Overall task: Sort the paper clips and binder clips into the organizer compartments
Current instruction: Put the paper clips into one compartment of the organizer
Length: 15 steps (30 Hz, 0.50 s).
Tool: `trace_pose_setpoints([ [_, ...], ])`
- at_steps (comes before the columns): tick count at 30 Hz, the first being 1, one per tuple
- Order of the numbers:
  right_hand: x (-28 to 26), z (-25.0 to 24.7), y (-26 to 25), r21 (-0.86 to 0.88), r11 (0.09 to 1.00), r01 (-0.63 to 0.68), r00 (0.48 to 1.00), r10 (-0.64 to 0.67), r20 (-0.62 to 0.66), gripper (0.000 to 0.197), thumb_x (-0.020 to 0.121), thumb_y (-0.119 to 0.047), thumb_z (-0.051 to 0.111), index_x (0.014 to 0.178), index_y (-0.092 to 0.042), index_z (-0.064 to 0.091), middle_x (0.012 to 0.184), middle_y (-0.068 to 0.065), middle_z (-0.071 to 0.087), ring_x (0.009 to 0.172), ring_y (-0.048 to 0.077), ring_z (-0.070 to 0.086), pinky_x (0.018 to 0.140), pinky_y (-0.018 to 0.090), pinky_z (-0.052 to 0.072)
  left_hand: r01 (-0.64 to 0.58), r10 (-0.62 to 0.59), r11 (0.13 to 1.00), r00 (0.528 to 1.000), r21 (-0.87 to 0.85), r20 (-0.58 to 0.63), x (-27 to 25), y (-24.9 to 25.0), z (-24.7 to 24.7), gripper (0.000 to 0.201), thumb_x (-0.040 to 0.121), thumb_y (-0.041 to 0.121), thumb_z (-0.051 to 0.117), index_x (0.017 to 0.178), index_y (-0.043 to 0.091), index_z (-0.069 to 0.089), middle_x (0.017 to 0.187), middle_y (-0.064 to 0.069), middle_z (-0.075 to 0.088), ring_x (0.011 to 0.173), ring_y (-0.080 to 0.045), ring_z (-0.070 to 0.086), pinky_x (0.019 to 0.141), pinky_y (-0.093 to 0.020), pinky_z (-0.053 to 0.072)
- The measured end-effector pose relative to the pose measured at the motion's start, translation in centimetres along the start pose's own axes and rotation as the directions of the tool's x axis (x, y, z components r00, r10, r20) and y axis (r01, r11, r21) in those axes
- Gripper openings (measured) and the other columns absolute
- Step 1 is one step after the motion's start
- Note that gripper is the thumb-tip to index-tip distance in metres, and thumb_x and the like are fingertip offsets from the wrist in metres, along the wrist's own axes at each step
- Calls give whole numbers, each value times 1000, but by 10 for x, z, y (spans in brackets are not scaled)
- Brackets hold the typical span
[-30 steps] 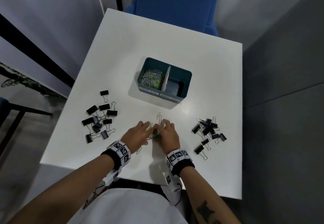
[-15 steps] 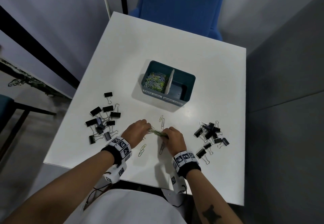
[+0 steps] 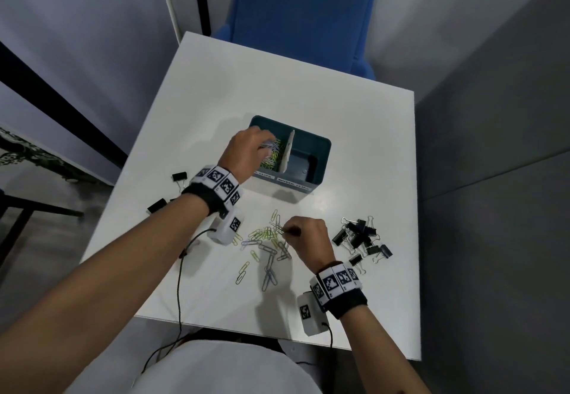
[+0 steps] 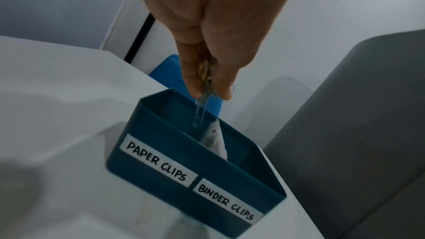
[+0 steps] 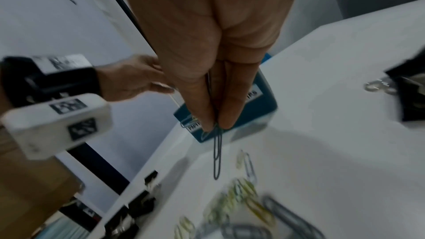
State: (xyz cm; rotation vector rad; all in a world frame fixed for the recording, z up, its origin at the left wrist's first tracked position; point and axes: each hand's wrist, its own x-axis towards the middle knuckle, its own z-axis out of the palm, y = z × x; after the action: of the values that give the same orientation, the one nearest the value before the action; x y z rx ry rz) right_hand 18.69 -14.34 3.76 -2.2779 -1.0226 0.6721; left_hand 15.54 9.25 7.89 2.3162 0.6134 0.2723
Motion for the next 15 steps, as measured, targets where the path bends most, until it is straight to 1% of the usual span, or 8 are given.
trace_pose_setpoints([
  [2,10,-14,-14,38,999,10,999,-8,-39,9,77,-5,74,75,-14,74,73,-1,73,68,16,66,69,34,56,26,-26,1000,999,6,19,2,-3,-2,35,84,12,70,119,13,65,110,-8,65,100,-25,61,88,-39,50],
  [4,24,-30,-30,46,998,39,995,-35,-90,8,78,-7,76,77,-15,75,75,-1,73,68,14,66,71,30,56,25,-24,999,999,47,-21,-11,-7,-2,32,86,13,68,118,16,66,114,-5,65,100,-25,62,84,-39,52],
  [7,55,-53,-53,32,997,63,981,-56,-184,9,79,-8,75,79,-16,74,75,-4,70,67,9,61,65,10,47,46,-43,993,999,111,-27,-49,-16,4,22,88,9,63,107,17,69,105,-4,67,86,-21,63,73,-34,53],
  [8,68,-58,-60,25,997,72,976,-65,-208,9,79,-8,75,78,-16,74,73,-5,69,66,7,60,64,9,46,59,-60,992,998,115,7,-63,-20,8,20,89,8,61,105,17,69,103,-3,68,81,-18,62,71,-30,52],
  [9,82,-61,-66,14,996,83,969,-78,-233,9,79,-7,75,77,-16,74,73,-4,70,66,7,62,65,14,50,72,-80,990,995,124,61,-78,-24,12,18,90,9,60,105,16,69,103,-3,69,78,-17,62,70,-26,51],
  [10,96,-63,-73,0,997,81,965,-79,-252,10,79,-7,74,76,-16,74,72,-3,71,66,10,63,66,21,54,82,-100,986,988,148,121,-92,-29,16,17,92,11,59,105,16,69,103,-4,69,80,-17,63,70,-26,51],
  [12,120,-63,-85,-21,998,63,961,-67,-269,11,80,-6,72,73,-15,73,69,0,71,66,14,65,66,31,57,107,-158,971,960,214,233,-116,-41,23,19,93,16,56,109,18,67,106,-3,67,89,-22,64,75,-31,52],
  [15,140,-59,-92,-79,997,-9,981,-7,-192,9,82,-12,72,73,-9,70,71,5,69,69,19,63,67,28,53,127,-206,958,928,255,311,-145,-57,32,32,92,25,58,123,20,58,117,-3,59,105,-23,59,79,-36,51],
])
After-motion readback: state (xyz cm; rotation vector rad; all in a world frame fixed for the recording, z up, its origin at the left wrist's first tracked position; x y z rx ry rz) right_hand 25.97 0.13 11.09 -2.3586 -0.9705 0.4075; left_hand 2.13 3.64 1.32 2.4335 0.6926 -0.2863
